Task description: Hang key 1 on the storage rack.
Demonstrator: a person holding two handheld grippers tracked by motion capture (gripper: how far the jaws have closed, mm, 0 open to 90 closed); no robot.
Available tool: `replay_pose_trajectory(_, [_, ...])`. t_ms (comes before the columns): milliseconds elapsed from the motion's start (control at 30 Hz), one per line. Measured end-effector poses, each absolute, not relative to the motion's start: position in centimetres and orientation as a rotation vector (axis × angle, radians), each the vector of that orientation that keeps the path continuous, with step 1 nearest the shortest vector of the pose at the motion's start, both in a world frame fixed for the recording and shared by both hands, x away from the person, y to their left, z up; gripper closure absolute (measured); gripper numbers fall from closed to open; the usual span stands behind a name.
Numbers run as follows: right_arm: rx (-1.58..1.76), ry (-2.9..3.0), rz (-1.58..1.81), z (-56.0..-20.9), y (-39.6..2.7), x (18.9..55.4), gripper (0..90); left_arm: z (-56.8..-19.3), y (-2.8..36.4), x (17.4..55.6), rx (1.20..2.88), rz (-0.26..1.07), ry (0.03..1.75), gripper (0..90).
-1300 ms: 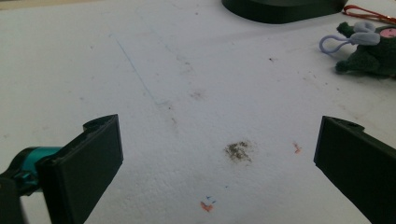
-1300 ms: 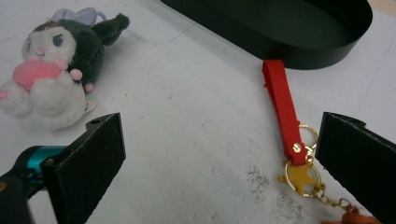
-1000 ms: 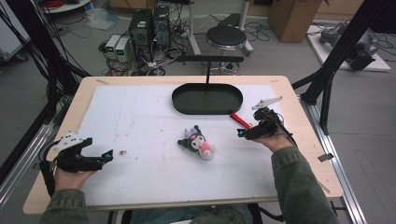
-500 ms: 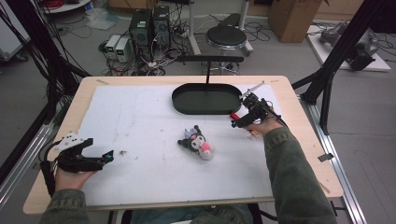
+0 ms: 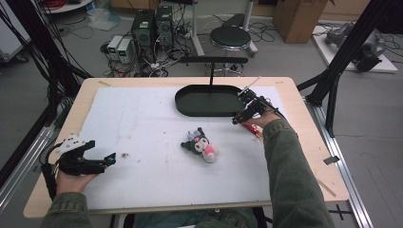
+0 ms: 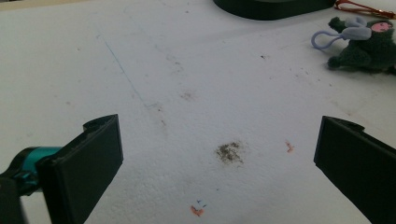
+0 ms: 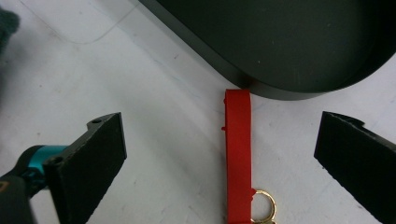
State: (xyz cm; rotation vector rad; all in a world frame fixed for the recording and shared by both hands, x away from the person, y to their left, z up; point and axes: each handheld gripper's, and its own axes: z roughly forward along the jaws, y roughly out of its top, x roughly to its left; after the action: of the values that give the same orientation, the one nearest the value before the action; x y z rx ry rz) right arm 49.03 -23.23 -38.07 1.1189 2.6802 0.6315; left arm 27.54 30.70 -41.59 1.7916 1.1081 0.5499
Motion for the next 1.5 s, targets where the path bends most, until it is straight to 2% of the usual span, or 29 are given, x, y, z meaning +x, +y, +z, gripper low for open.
replay_pose_trajectory(233, [1.159, 2.744, 0.507, -40.2, -23.2, 50.1, 4.4, -41.6, 30.7, 27.6, 1.789, 0.546, 1.107, 1.7])
replay_pose_trajectory(467, [1.158, 2.754, 0.435, -40.6, -23.1, 50.1, 6.0, -41.6, 30.7, 27.6, 1.790, 0.546, 1.106, 1.7])
replay_pose_trajectory(500, [1.151, 2.753, 0.430, -40.6, -23.1, 50.1, 8.3, -41.6, 30.7, 27.6, 1.791, 0.546, 1.107, 1.7])
replay_pose_trajectory(567, [1.140, 2.785, 0.434, -40.5, -23.3, 50.0, 19.5, -41.7, 30.7, 27.6, 1.791, 0.547, 1.107, 1.7])
replay_pose_trajectory(933, [1.172, 2.755, 0.319, -41.0, -23.6, 50.1, 34.5, -41.6, 30.8, 27.6, 1.789, 0.551, 1.107, 1.7])
replay_pose_trajectory(1000, [1.191, 2.755, 0.311, -40.9, -23.6, 50.0, 43.5, -41.6, 30.8, 27.6, 1.789, 0.551, 1.107, 1.7])
replay_pose_trajectory(1067, [1.203, 2.770, 0.317, -40.7, -23.7, 50.0, 60.3, -41.7, 30.7, 27.6, 1.790, 0.549, 1.107, 1.7])
replay_pose_trajectory(1100, [1.203, 2.770, 0.317, -40.7, -23.7, 50.0, 60.3, -41.7, 30.7, 27.6, 1.791, 0.549, 1.108, 1.7])
replay_pose_trajectory(1167, [1.221, 2.770, 0.264, -41.0, -23.8, 50.0, 73.3, -41.7, 30.7, 27.6, 1.791, 0.546, 1.111, 1.7])
replay_pose_trajectory(1500, [1.203, 2.742, 0.293, -40.0, -23.8, 49.4, 74.7, -41.8, 30.7, 27.7, 1.790, 0.546, 1.109, 1.7])
